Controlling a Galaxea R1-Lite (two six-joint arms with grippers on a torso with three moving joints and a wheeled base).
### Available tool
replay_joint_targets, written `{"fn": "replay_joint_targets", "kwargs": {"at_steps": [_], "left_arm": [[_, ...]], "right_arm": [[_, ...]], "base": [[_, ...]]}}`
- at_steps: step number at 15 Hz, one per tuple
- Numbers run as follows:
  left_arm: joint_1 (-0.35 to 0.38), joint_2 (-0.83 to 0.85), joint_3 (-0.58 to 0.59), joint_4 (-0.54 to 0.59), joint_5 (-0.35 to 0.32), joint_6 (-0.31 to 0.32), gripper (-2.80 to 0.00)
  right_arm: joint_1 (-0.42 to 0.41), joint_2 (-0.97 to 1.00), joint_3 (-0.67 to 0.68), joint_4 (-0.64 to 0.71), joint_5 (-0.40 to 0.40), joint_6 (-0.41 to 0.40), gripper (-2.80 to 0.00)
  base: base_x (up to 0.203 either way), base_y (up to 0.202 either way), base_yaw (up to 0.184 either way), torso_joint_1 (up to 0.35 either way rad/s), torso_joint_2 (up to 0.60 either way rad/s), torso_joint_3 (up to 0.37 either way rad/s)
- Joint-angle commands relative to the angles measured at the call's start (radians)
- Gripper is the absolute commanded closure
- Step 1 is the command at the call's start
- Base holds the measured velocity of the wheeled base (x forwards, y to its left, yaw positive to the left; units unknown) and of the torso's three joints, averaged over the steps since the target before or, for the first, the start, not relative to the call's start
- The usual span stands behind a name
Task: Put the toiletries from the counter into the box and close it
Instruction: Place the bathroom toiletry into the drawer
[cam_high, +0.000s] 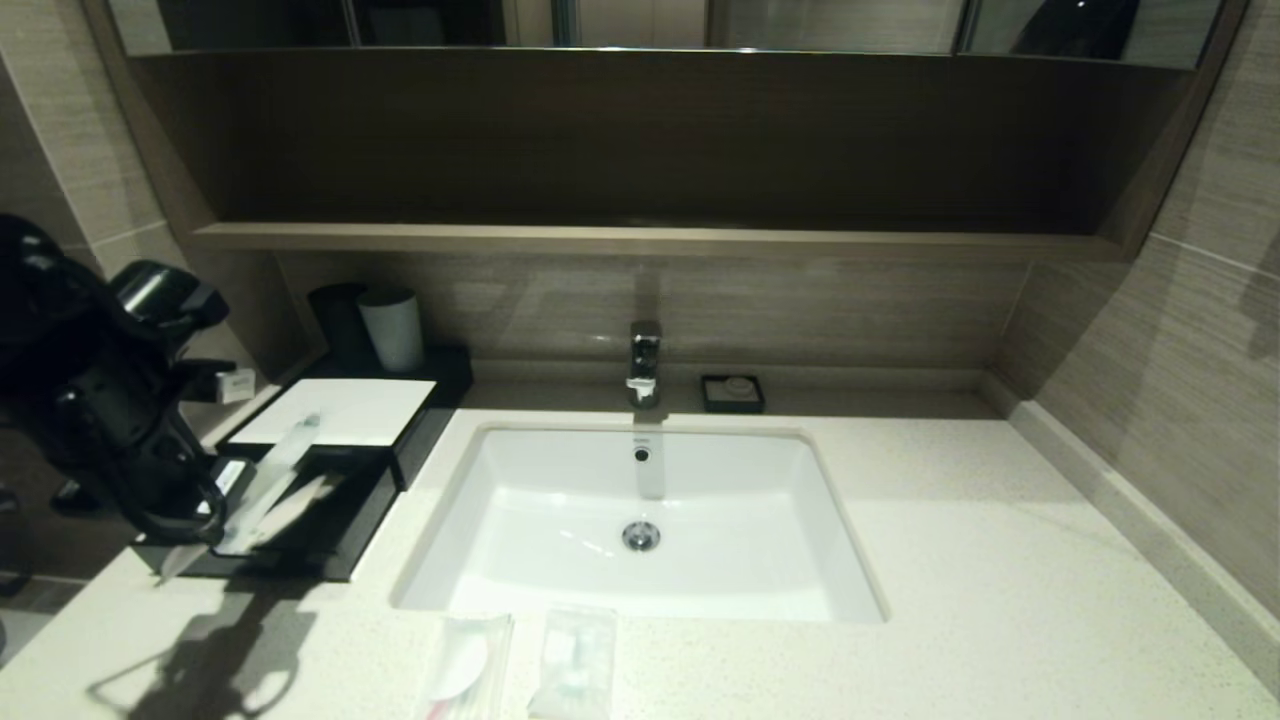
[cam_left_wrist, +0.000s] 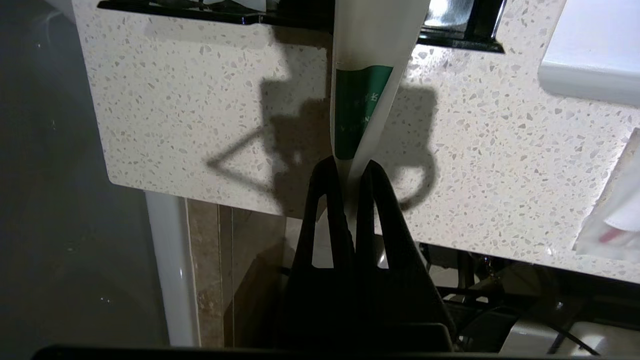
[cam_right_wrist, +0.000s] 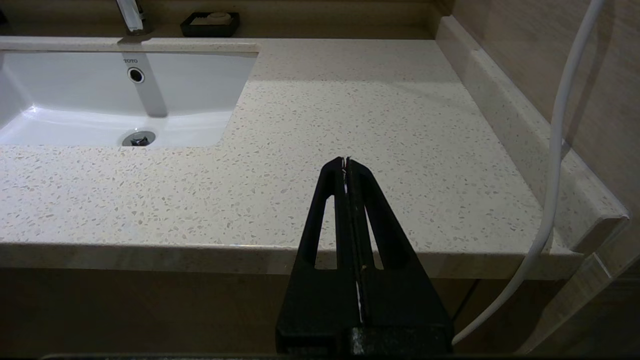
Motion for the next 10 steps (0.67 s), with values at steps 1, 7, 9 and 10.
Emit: {"fn": "replay_joint_targets", "kwargs": {"at_steps": [1, 7, 9, 10], "left_arm": [[0.002, 0.020, -0.008, 0.044, 0.007, 0.004, 0.00], [0.119, 0.016, -0.010, 0.099, 0.042, 0.015, 0.00], [0.148, 0.019, -0.010, 0.110, 0.039, 0.064, 0.00], [0.147, 0.021, -0.008, 0.112, 0.039, 0.067, 0.00]], "right_arm": [[0.000, -0.002, 0.002, 0.000, 0.000, 0.000, 0.00], [0.000, -0.002, 0.002, 0.000, 0.000, -0.001, 0.00], [0.000, -0.002, 0.002, 0.000, 0.000, 0.000, 0.00], [0.000, 0.000, 0.002, 0.000, 0.000, 0.000, 0.00]], "base": [[0.000, 0.000, 0.000, 0.000, 0.00, 0.000], [0.000, 0.000, 0.000, 0.000, 0.00, 0.000], [0.000, 0.000, 0.000, 0.000, 0.00, 0.000], [0.000, 0.000, 0.000, 0.000, 0.00, 0.000]]}}
